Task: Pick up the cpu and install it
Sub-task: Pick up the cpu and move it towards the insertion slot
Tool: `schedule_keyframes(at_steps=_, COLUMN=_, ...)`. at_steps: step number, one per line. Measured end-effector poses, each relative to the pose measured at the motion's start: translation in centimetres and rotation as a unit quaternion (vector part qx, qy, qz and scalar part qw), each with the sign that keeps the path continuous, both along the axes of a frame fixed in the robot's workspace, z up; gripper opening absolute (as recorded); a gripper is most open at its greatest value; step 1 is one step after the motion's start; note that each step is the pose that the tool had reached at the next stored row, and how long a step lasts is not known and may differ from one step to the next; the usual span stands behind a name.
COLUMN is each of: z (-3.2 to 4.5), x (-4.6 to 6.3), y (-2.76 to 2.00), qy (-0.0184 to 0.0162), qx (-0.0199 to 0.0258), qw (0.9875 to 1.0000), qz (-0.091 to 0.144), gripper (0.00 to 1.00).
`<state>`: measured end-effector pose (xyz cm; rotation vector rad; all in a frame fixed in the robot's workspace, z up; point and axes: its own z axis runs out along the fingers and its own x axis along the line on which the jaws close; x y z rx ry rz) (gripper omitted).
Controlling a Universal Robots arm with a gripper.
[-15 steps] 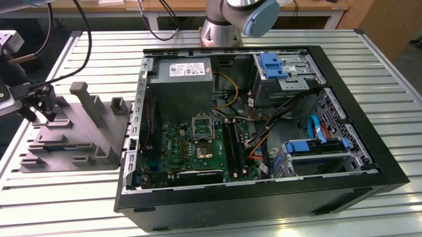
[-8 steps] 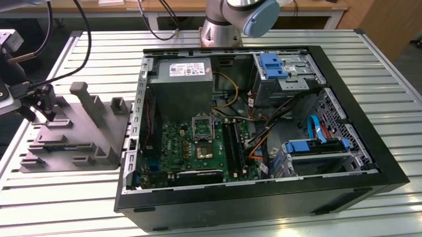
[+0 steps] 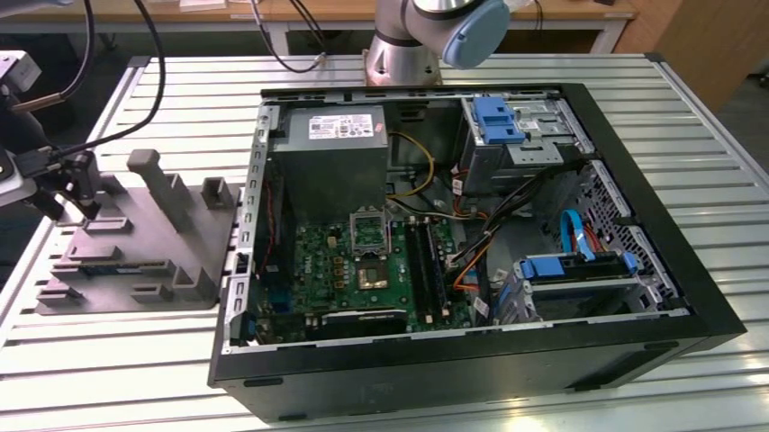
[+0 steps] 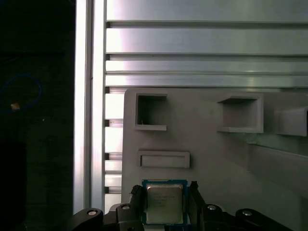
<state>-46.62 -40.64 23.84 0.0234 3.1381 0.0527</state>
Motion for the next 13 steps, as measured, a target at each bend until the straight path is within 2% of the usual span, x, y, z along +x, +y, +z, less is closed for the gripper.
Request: schedule_keyframes(at_steps=13, z=0.49, x=0.00, y=0.00, qy=0.0000, qx=0.0000, qw=1.0000, qz=0.000, gripper=0.47)
